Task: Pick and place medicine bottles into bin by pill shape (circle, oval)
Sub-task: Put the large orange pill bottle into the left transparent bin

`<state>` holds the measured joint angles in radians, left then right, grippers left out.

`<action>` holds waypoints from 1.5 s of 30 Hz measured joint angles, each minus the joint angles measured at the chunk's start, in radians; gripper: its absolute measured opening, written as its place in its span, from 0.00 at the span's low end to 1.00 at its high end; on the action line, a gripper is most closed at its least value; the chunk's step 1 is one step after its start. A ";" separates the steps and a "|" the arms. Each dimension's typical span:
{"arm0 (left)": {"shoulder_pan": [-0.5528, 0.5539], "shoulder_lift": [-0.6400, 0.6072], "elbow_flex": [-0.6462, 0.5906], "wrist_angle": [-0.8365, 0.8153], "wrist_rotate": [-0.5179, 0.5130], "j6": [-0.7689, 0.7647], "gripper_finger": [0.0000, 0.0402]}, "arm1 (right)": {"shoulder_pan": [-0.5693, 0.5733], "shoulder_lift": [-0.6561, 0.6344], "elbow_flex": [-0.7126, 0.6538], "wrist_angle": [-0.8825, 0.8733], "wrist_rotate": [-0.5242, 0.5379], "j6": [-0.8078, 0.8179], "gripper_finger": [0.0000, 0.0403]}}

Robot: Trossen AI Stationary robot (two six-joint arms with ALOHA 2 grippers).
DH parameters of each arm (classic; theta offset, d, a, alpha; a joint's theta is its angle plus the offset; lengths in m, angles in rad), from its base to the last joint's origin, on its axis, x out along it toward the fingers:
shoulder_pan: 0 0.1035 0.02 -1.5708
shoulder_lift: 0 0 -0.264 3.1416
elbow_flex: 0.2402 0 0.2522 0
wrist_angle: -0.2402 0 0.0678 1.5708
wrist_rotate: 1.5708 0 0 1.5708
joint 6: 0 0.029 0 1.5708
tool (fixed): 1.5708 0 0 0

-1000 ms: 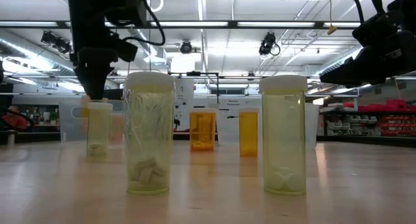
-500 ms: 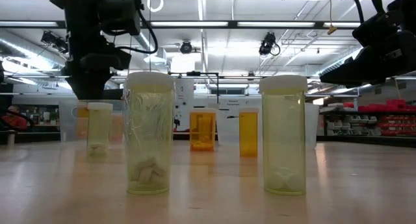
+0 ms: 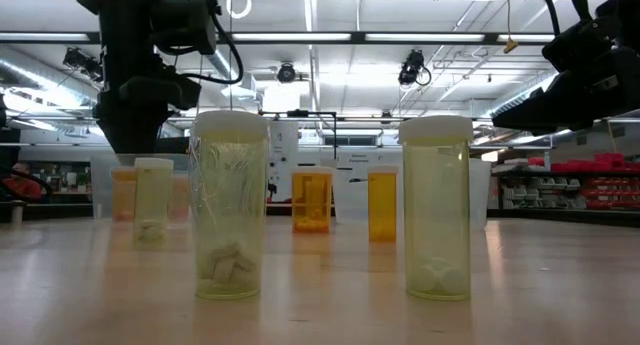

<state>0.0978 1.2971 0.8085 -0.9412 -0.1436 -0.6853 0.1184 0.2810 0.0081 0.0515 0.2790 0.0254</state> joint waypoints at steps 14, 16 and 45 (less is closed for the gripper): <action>0.017 0.001 0.117 0.000 -0.055 0.123 0.78 | 0.000 0.000 0.000 0.000 0.000 0.000 0.23; 0.017 0.001 0.132 0.015 -0.063 0.129 0.78 | 0.000 0.000 0.000 0.000 0.000 0.000 0.23; 0.091 0.141 0.151 0.445 -0.022 0.236 0.78 | 0.000 0.000 0.000 0.000 0.000 0.000 0.23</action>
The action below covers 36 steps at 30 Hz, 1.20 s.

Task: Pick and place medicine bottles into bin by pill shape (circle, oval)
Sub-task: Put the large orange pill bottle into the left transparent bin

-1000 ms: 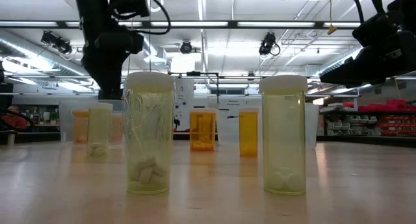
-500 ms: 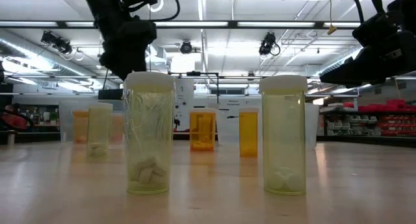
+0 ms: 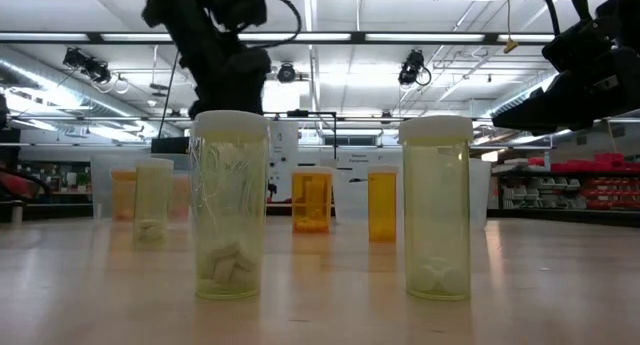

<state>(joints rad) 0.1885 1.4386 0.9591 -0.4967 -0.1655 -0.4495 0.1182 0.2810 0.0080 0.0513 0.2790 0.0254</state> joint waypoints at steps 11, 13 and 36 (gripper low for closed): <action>0.126 0.264 0.302 -0.157 0.086 0.192 0.78 | 0.000 0.000 0.000 0.000 0.000 0.000 0.23; 0.149 0.312 0.366 -0.215 0.085 0.221 0.78 | 0.000 0.000 0.000 0.000 0.000 0.000 0.23; 0.302 0.698 0.773 -0.421 0.179 0.361 0.91 | 0.000 0.000 0.000 0.000 0.000 0.000 0.23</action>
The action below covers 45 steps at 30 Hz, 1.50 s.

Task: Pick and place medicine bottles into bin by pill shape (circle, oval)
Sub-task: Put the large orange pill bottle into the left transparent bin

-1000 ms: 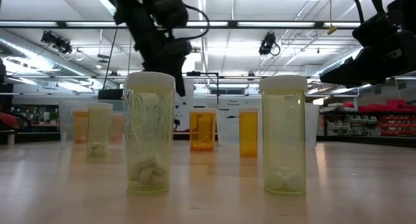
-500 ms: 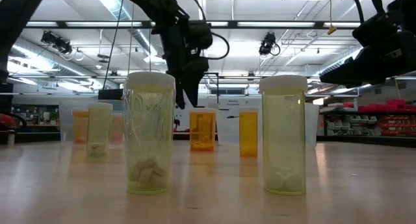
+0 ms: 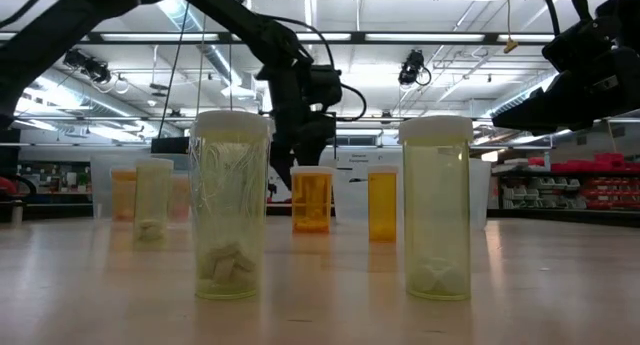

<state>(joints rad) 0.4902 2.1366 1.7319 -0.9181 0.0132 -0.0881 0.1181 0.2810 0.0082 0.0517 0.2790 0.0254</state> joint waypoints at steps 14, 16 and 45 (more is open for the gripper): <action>0.000 0.026 0.013 0.135 -0.017 0.024 0.87 | 0.000 0.000 0.000 0.000 0.000 0.000 0.23; 0.000 0.026 0.013 0.135 -0.018 0.024 0.85 | 0.000 0.000 0.000 0.000 0.000 0.000 0.23; -0.021 0.024 0.186 -0.080 0.003 0.055 0.55 | 0.000 0.000 0.000 0.000 0.000 0.000 0.23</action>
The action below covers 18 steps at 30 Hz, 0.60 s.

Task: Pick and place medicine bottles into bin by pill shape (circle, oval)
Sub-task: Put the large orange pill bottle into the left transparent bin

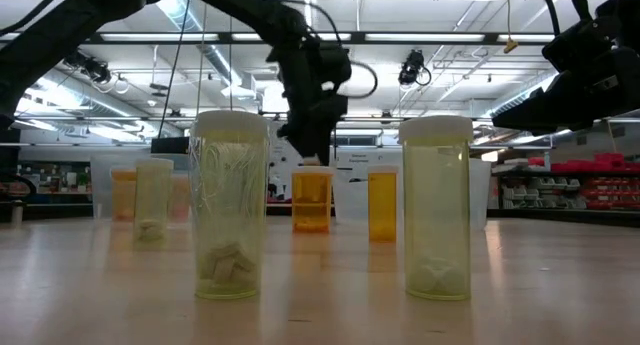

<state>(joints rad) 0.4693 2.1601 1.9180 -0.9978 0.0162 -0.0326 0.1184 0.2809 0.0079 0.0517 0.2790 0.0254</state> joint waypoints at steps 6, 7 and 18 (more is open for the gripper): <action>-0.032 -0.001 0.138 -0.159 0.000 -0.001 0.53 | 0.000 0.000 0.000 0.000 0.000 0.000 0.23; -0.040 -0.001 0.156 -0.192 0.000 -0.005 0.53 | 0.000 0.000 0.000 0.000 0.000 0.000 0.23; -0.161 0.001 0.168 -0.436 0.002 -0.035 0.53 | 0.000 0.000 0.000 0.000 0.000 0.000 0.23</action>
<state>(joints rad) 0.3085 2.1607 2.0858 -1.4336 0.0178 -0.0672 0.1182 0.2810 0.0080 0.0517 0.2790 0.0254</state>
